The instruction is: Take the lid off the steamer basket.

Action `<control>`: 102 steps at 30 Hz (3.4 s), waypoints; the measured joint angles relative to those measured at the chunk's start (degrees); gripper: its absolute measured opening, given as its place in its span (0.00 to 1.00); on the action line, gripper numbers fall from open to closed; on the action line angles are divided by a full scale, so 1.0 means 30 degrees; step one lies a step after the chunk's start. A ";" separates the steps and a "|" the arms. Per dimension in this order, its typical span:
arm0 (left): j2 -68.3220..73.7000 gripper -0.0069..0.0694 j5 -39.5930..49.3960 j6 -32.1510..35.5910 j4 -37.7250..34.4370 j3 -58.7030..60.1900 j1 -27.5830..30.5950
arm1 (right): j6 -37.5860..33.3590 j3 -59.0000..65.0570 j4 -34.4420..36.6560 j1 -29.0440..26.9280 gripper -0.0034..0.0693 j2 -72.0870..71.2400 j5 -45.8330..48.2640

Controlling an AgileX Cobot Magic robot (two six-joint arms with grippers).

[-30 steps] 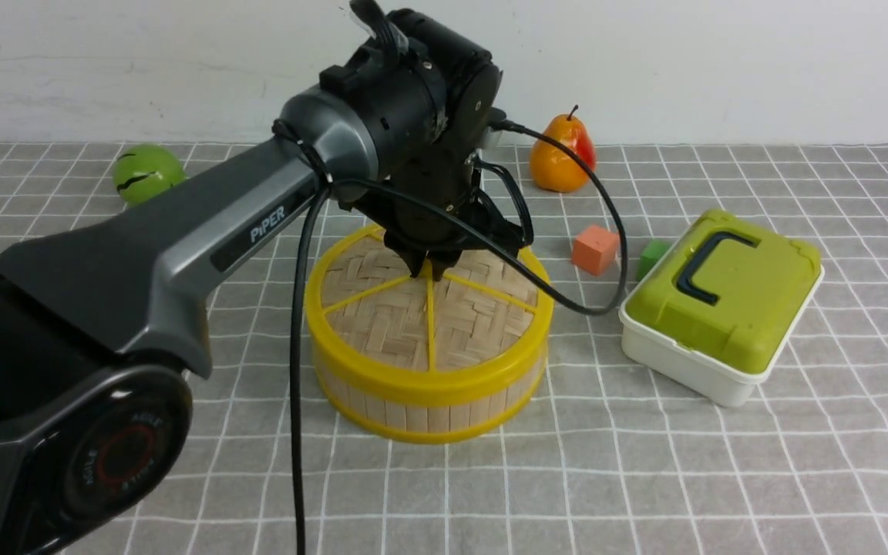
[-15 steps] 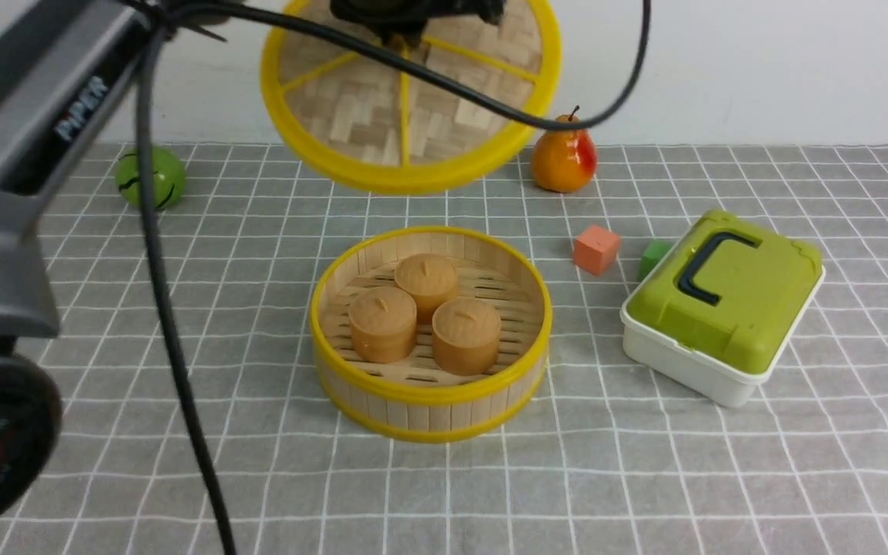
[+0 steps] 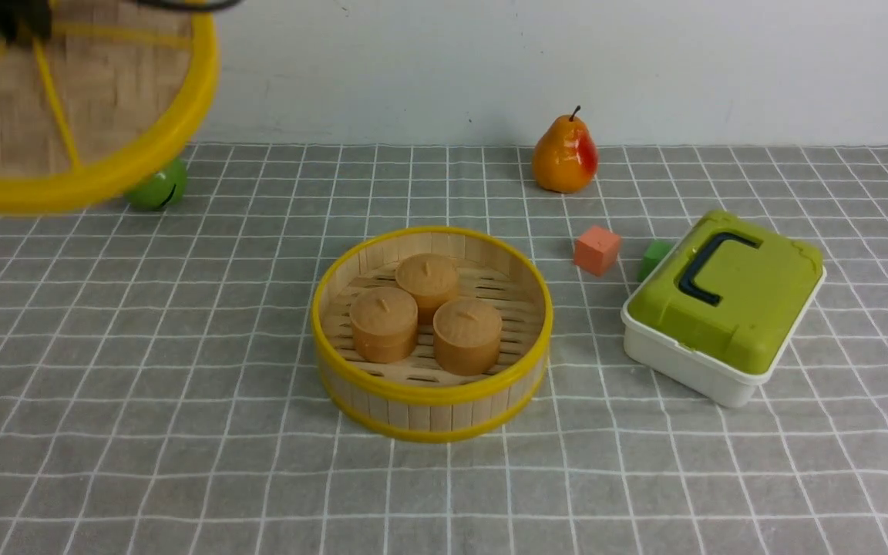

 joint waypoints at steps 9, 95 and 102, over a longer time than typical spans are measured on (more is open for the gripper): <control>0.1578 0.23 -0.6933 -0.1096 -0.1059 0.8900 0.0280 | 0.0000 0.0000 0.0000 0.0000 0.38 0.0000 0.0000; -3.3519 0.07 -1.5974 0.2574 -0.4603 3.7417 -0.0046 | 0.0000 0.0000 0.0000 0.0000 0.38 0.0000 0.0000; -3.3519 0.07 -1.5952 0.2972 -0.4603 3.7417 -0.0067 | 0.0000 0.0000 0.0000 0.0000 0.38 0.0000 0.0000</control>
